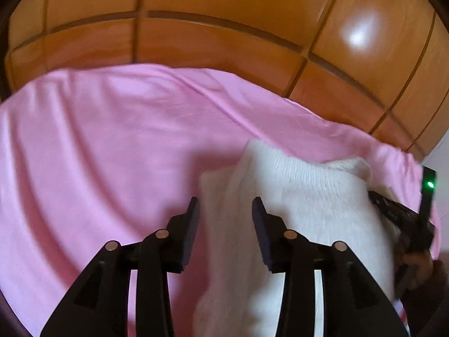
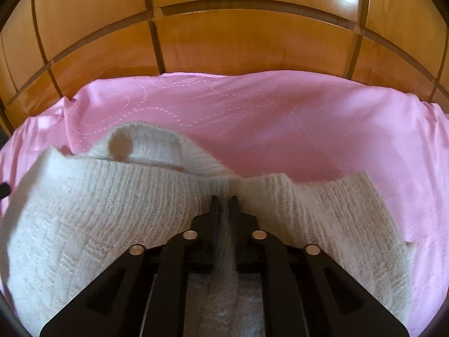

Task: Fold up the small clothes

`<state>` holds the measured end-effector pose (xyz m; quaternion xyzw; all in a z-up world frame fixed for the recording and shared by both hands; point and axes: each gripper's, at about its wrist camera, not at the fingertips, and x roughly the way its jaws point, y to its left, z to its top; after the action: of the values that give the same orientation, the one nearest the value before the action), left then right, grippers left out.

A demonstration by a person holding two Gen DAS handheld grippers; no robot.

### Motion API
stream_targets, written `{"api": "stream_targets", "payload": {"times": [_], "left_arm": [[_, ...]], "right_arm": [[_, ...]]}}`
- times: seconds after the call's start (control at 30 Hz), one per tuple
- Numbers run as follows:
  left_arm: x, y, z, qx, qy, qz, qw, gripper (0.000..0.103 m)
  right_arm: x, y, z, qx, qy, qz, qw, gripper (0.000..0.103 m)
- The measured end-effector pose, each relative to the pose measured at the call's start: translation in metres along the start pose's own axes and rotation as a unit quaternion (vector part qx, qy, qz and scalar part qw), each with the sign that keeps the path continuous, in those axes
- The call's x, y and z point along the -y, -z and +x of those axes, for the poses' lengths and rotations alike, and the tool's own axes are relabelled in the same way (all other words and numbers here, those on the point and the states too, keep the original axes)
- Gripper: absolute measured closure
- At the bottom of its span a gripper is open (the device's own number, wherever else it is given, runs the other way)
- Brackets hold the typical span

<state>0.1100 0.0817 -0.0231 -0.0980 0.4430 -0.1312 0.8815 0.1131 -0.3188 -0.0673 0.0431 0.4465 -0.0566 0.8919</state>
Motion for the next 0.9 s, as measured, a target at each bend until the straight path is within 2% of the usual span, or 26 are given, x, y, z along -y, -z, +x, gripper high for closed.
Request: {"api": "stream_targets", "payload": {"times": [0.03, 0.07, 0.1, 0.23, 0.33, 0.4, 0.47, 0.57, 0.6, 0.63, 0.67, 0.7, 0.73, 0.77, 0.8, 0.83, 0.9], "left_arm": [[-0.007, 0.008, -0.008, -0.001, 0.008, -0.004, 1.0, 0.06], [-0.016, 0.02, -0.017, -0.003, 0.015, -0.01, 0.9998, 0.059], [-0.023, 0.029, -0.022, -0.006, 0.021, -0.014, 0.9997, 0.058], [-0.045, 0.07, -0.04, -0.022, 0.068, -0.057, 0.9958, 0.055], [-0.044, 0.09, -0.043, -0.028, 0.089, -0.068, 0.9933, 0.053], [-0.039, 0.099, -0.038, -0.036, 0.105, -0.073, 0.9912, 0.053], [-0.031, 0.102, -0.032, -0.041, 0.105, -0.066, 0.9914, 0.053], [-0.021, 0.099, -0.023, -0.042, 0.102, -0.054, 0.9924, 0.055], [-0.02, 0.098, -0.021, -0.043, 0.101, -0.053, 0.9925, 0.059], [-0.018, 0.096, -0.016, -0.044, 0.102, -0.053, 0.9924, 0.069], [-0.018, 0.095, -0.014, -0.047, 0.102, -0.053, 0.9922, 0.074], [-0.019, 0.095, -0.014, -0.049, 0.101, -0.053, 0.9923, 0.085], [-0.019, 0.094, -0.013, -0.053, 0.097, -0.053, 0.9924, 0.091], [-0.021, 0.093, -0.014, -0.055, 0.095, -0.054, 0.9925, 0.092], [-0.021, 0.09, -0.016, -0.053, 0.094, -0.057, 0.9925, 0.093], [-0.022, 0.088, -0.02, -0.052, 0.086, -0.056, 0.9934, 0.094], [-0.024, 0.083, -0.031, -0.048, 0.079, -0.056, 0.9942, 0.095]], "right_arm": [[0.0, 0.0, -0.004, 0.004, -0.005, 0.003, 1.0, 0.072], [0.0, -0.001, -0.013, 0.013, -0.01, 0.006, 1.0, 0.048], [0.0, 0.0, -0.021, 0.024, -0.012, 0.009, 1.0, 0.037], [0.006, 0.012, -0.063, 0.048, -0.018, 0.006, 0.999, 0.037], [0.029, 0.036, -0.096, 0.053, 0.004, 0.01, 0.999, 0.037], [0.053, 0.061, -0.117, 0.04, 0.016, 0.025, 0.999, 0.037], [0.075, 0.086, -0.132, 0.024, 0.031, 0.042, 0.998, 0.037], [0.107, 0.131, -0.151, -0.006, 0.025, 0.081, 0.996, 0.037], [0.113, 0.141, -0.153, -0.011, 0.019, 0.093, 0.995, 0.037], [0.12, 0.153, -0.152, -0.019, 0.01, 0.111, 0.994, 0.037], [0.125, 0.162, -0.149, -0.024, 0.003, 0.129, 0.991, 0.037], [0.127, 0.166, -0.145, -0.025, -0.007, 0.145, 0.989, 0.037], [0.128, 0.168, -0.142, -0.025, -0.017, 0.155, 0.987, 0.04], [0.125, 0.166, -0.138, -0.028, -0.036, 0.157, 0.986, 0.063], [0.122, 0.166, -0.136, -0.033, -0.037, 0.151, 0.987, 0.084], [0.115, 0.16, -0.135, -0.036, -0.021, 0.128, 0.991, 0.09], [0.116, 0.153, -0.144, -0.026, -0.022, 0.125, 0.992, 0.094]]}}
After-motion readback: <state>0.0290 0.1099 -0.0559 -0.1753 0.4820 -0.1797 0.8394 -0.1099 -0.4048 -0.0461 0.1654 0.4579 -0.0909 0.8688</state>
